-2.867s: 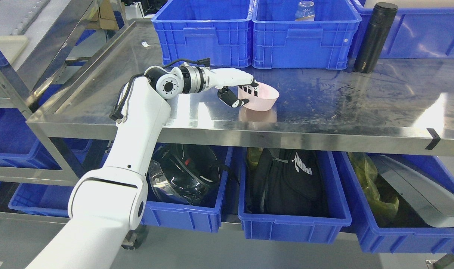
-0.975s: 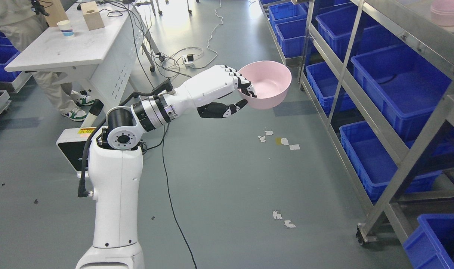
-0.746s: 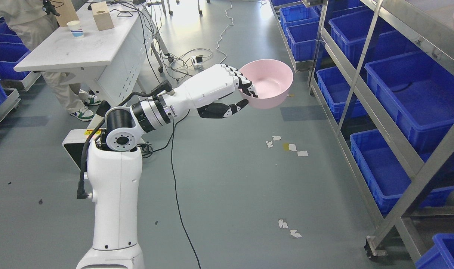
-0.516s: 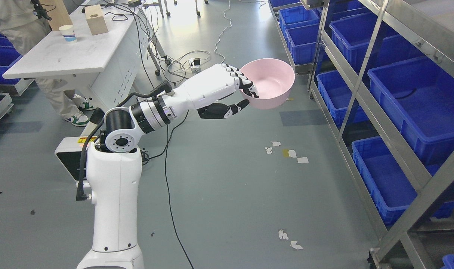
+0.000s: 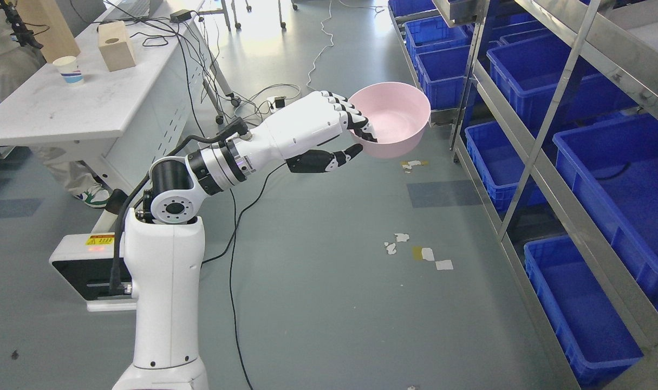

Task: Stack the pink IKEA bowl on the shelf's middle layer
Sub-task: 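Hold the pink bowl raised in the left hand while driving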

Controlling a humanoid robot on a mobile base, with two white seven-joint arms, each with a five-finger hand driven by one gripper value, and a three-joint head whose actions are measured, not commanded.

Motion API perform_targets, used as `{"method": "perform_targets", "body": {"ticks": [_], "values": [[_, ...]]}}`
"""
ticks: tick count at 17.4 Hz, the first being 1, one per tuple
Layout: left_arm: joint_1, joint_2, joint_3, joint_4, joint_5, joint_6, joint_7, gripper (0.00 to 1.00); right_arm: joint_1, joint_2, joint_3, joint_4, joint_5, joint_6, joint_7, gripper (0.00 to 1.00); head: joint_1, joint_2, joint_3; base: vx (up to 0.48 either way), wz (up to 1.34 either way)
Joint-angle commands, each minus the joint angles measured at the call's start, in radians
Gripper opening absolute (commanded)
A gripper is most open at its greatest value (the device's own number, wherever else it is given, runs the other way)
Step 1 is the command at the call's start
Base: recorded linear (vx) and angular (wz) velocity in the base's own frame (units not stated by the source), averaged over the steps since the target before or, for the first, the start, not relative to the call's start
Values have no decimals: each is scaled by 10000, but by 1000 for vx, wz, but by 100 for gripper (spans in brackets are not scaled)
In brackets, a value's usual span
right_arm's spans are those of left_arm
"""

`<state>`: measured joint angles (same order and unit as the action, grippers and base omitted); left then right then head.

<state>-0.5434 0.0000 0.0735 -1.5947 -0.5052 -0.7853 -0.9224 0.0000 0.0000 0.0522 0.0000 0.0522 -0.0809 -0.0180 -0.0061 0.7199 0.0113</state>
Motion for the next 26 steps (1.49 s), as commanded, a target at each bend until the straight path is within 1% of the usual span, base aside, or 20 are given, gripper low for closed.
{"method": "perform_targets", "body": {"ticks": [1,19,26], "values": [[19,175,-30,-175,36,-1,5,3,31,-175,0,-175,0,-4,-4,100,0,0,0,416,-58],[-104,175,-45,-175,52,-1,5,4,47,-175,0,-175,0,-4,-4,100,0,0,0,403,87],[-104,175,-183,-191,52,-1,5,4,31,-175,0,-175,0,-4,-4,100,0,0,0,312,85]]}}
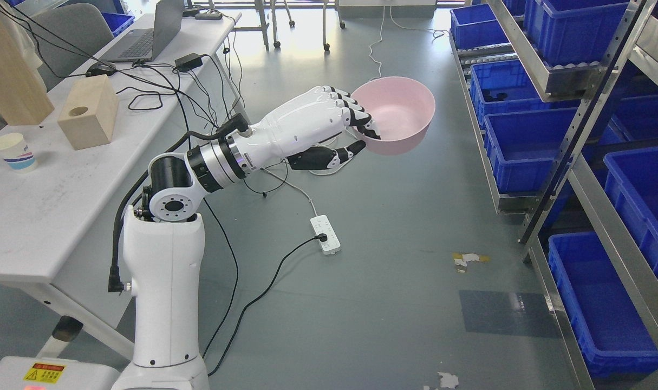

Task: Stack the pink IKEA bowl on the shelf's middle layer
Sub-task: 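Hold the pink bowl raised in the left hand while driving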

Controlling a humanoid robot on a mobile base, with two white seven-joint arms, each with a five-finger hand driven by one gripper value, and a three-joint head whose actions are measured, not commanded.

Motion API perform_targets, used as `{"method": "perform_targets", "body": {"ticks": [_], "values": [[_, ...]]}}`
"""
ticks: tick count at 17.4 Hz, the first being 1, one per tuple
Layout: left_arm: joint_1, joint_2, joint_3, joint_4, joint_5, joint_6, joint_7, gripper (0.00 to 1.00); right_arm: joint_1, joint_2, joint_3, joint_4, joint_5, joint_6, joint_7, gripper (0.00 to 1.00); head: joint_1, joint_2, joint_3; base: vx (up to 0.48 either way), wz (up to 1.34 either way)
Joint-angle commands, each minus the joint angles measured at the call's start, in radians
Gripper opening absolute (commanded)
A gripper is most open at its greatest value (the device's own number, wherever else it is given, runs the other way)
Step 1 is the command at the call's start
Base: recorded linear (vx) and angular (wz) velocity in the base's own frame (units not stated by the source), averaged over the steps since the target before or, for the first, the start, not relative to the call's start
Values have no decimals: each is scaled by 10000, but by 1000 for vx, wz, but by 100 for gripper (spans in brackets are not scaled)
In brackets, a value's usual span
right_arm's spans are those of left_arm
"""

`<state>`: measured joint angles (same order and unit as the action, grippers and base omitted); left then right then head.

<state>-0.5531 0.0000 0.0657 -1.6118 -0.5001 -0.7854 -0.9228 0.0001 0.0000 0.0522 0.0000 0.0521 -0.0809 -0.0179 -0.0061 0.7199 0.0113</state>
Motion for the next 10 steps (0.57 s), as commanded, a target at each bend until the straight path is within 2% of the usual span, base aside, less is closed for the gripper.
{"method": "perform_targets", "body": {"ticks": [1,6,10], "values": [[-7,174,-90,-4,0,0,9,4,29,-175,0,-174,0,-4,-5,100,0,0,0,190,-85],[-7,174,-105,-19,0,0,9,4,30,-175,0,-174,0,-4,-5,100,0,0,0,140,-127],[-22,174,-196,-4,0,0,24,4,30,-175,0,-174,0,-4,-5,100,0,0,0,42,-83]]}}
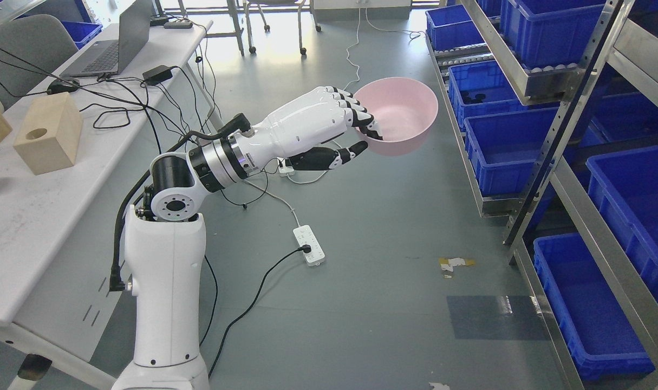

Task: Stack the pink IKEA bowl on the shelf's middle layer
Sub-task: 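Hold the pink bowl raised in the left hand while driving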

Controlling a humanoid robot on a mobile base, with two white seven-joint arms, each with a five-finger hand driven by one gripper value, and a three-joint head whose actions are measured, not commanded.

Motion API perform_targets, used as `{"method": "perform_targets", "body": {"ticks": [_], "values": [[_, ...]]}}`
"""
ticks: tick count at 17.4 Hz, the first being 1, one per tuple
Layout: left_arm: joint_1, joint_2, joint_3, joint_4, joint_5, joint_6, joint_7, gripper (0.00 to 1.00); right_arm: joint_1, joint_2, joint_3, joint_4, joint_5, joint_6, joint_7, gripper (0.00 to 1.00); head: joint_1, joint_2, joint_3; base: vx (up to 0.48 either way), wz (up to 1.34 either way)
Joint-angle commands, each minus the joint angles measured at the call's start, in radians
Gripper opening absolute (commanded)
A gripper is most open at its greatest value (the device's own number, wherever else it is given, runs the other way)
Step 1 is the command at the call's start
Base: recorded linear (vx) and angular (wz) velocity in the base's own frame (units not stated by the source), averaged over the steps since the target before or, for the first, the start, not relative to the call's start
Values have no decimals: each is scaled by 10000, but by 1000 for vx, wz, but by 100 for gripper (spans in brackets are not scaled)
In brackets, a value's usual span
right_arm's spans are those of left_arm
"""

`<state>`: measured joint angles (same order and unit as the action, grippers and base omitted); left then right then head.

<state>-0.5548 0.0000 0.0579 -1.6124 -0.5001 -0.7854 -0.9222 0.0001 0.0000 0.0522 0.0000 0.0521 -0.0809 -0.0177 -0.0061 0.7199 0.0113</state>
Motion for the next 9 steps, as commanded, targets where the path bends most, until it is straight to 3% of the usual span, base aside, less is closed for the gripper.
{"method": "perform_targets", "body": {"ticks": [1,4,9], "values": [[-6,175,-164,1,0,0,18,4,29,-175,0,-175,0,-4,-7,100,0,0,0,19,-72],[-36,175,-226,1,0,0,18,4,45,-175,0,-175,0,-4,-7,100,0,0,0,8,-260],[-21,175,-364,1,0,0,33,4,45,-175,0,-175,0,-4,-7,100,0,0,0,56,-817]]}}
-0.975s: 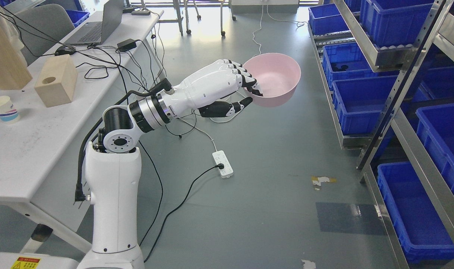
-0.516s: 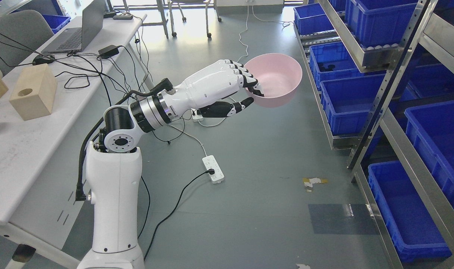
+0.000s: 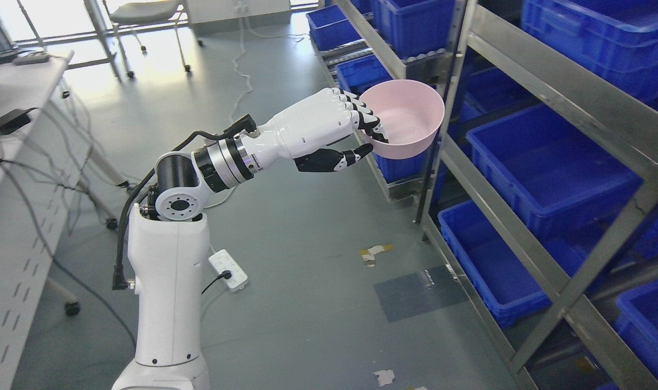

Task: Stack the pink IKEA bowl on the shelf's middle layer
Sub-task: 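Hold the pink bowl raised in the left hand while driving, then lower the pink bowl into the bowl on the tray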

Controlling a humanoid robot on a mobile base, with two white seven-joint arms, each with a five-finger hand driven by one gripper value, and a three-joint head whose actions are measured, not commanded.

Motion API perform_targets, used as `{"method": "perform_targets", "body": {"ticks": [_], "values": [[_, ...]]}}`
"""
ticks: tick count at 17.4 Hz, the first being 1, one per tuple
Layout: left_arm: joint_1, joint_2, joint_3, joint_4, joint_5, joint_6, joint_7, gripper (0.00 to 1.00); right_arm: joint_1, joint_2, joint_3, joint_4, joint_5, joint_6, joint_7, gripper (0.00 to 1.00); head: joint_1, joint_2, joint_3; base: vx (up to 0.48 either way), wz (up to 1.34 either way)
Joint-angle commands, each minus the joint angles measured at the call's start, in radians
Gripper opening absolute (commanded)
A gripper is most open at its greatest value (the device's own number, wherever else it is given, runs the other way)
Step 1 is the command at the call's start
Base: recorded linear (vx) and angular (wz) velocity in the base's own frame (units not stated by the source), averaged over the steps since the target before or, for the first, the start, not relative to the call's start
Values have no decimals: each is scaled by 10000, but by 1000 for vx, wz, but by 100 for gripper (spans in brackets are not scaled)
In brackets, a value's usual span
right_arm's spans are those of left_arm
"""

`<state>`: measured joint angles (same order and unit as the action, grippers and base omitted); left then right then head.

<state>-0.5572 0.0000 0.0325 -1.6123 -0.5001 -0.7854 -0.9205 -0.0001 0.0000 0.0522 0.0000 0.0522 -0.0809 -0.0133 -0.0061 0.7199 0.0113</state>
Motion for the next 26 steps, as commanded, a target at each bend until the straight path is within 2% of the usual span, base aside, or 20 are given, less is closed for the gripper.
{"method": "perform_targets", "body": {"ticks": [1,7,10,12,15,18,19,21,23,26], "values": [[3,174,-110,1,0,0,77,4,47,-175,0,-174,0,-4,-51,100,0,0,0,84,-1068],[-179,174,12,1,30,0,384,4,31,-175,0,-174,0,-4,-51,100,0,0,0,61,-1185],[-1465,174,899,381,276,0,661,5,32,-175,0,-174,0,-4,-51,100,0,0,0,-5,-1184],[-1973,174,964,874,154,0,539,6,47,-175,0,-174,0,-4,-51,100,0,0,0,-16,-1209],[-2923,197,964,1900,-901,0,446,6,47,-175,0,-174,0,-4,-51,100,0,0,0,-11,-1154],[-3616,1147,933,2592,-2204,0,247,6,47,-175,0,-174,0,-4,-51,100,0,-1,0,5,-923],[-3647,1393,903,2670,-2513,363,232,6,47,-175,0,-174,0,-4,-51,100,0,-1,0,16,-581],[-3617,1656,841,2716,-2669,582,216,6,31,-175,0,-174,0,-4,-51,100,0,-2,0,31,-462],[-3647,1596,795,2884,-2867,598,186,6,47,-175,0,-174,0,-4,-51,100,0,-2,0,27,-209],[-3648,816,-184,3497,-2961,568,201,6,47,-175,0,-174,0,-4,-51,100,0,-2,0,13,-45]]}}
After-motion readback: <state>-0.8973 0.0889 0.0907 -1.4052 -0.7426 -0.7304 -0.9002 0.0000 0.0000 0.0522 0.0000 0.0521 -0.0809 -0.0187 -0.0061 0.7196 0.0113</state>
